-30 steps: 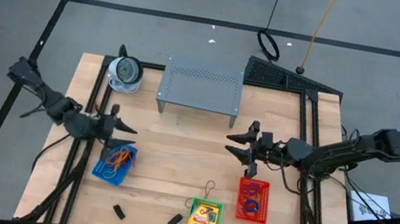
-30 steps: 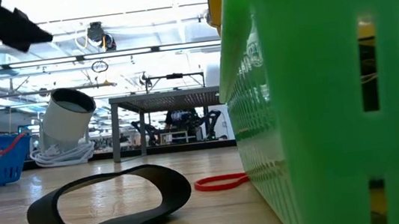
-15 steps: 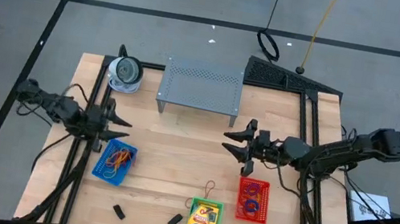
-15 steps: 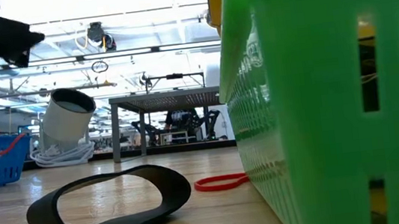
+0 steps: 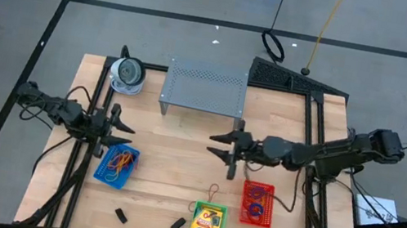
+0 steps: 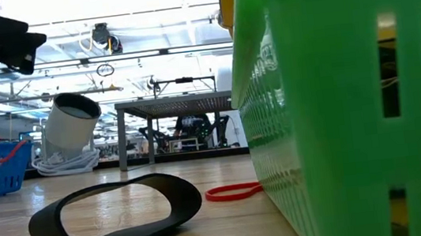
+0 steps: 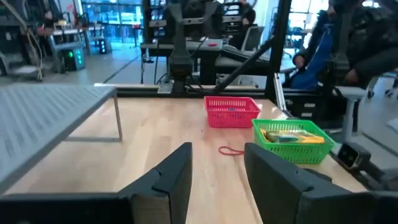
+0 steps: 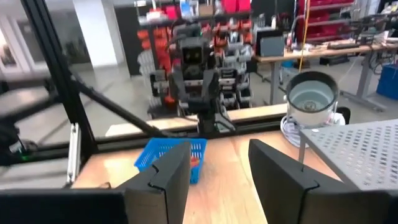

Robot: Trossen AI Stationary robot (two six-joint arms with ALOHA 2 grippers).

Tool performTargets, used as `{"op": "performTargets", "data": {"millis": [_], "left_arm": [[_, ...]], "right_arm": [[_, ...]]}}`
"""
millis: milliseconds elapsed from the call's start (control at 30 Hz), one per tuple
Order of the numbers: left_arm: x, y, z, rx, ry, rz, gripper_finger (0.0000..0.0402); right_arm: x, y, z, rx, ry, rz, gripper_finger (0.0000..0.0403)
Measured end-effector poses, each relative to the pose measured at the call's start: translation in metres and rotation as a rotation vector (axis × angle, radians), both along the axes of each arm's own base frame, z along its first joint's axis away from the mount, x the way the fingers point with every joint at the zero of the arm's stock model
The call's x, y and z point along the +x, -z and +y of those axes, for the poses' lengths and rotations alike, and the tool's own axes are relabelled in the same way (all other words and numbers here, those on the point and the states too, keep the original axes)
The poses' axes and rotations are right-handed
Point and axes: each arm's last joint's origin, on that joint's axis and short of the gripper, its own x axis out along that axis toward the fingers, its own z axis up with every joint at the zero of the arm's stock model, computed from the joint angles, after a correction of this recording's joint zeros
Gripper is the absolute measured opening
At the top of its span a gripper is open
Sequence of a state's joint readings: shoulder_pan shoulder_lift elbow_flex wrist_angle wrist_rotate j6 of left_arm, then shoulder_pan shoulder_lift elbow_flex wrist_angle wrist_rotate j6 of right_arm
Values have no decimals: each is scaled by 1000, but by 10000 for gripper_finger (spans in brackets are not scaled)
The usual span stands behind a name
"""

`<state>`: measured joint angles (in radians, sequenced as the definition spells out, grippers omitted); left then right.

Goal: Pick & Place Office Desk Supplies
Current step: Put the red rubber band into the blue bin

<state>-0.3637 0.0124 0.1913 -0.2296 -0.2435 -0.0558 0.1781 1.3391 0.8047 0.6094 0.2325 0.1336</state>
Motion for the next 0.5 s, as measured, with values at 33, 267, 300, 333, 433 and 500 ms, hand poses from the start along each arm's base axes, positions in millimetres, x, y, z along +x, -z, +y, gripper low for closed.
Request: {"op": "performTargets", "data": {"millis": [33, 267, 300, 333, 433, 500], "left_arm": [[0, 0, 0, -19, -3, 5, 154], [0, 0, 0, -279, -15, 38, 154], [0, 0, 0, -294, -16, 40, 154], [0, 0, 0, -301, -17, 41, 154], [0, 0, 0, -302, -17, 40, 154], [0, 0, 0, -302, -16, 40, 154]], "right_arm": [[5, -2, 1, -14, -1, 17, 155], [30, -12, 10, -84, -68, 96, 155], [32, -11, 12, -89, -73, 114, 155], [34, -11, 13, -97, -76, 125, 155], [38, -12, 19, -126, -92, 162, 155], [41, -9, 23, -134, -104, 187, 155]]}}
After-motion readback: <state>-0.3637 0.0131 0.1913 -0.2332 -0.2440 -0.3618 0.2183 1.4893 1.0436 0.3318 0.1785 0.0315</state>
